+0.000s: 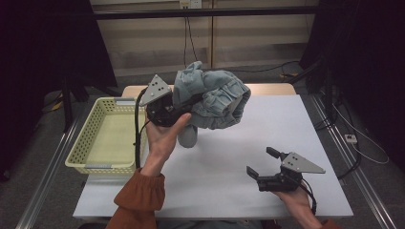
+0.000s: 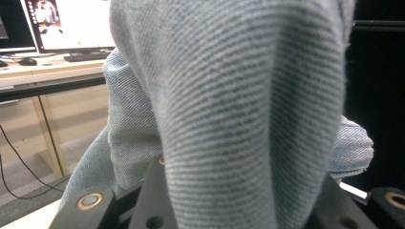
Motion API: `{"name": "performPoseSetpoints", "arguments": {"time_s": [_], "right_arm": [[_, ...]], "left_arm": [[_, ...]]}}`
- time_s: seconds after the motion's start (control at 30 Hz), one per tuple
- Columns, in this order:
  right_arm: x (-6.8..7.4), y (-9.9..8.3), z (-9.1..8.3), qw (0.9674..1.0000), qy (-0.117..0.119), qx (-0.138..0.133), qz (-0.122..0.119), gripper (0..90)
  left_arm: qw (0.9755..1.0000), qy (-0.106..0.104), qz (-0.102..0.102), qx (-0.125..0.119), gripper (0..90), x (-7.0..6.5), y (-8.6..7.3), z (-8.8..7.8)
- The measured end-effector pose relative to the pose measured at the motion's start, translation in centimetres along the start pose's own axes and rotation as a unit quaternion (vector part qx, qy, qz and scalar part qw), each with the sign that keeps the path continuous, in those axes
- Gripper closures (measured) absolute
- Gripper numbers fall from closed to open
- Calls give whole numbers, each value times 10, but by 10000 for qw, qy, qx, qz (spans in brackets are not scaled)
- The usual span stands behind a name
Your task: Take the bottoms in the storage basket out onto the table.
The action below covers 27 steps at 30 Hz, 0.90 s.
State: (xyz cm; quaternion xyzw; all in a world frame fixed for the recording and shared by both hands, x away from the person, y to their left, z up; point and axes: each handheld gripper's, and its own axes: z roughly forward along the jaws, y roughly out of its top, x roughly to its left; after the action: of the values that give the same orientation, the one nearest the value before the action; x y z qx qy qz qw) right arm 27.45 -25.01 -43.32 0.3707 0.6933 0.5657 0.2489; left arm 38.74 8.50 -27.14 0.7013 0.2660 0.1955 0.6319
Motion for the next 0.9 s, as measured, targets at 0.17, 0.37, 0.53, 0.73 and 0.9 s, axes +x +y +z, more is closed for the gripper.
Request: {"name": "performPoseSetpoints", "arguments": {"time_s": [0.17, 0.37, 0.53, 0.73, 0.9], "right_arm": [[0, 0, 0, 10000, -1, -6, -4, 7], [0, 0, 0, 10000, -1, 3, -8, 7], [0, 0, -1, 10000, -7, -2, -9, 6], [0, 0, -1, 10000, -7, 0, -11, 6], [0, 0, 0, 10000, -2, 2, -10, 6]], "left_arm": [[9999, -21, -61, 90, 716, 2, -7, 5], [9996, -36, -112, 256, 714, 4, -16, 14], [9994, -57, -150, 316, 713, 4, -21, 20], [9989, -64, -152, 450, 711, 6, -29, 27], [9979, -8, -182, 623, 709, 11, -37, 34]]}}
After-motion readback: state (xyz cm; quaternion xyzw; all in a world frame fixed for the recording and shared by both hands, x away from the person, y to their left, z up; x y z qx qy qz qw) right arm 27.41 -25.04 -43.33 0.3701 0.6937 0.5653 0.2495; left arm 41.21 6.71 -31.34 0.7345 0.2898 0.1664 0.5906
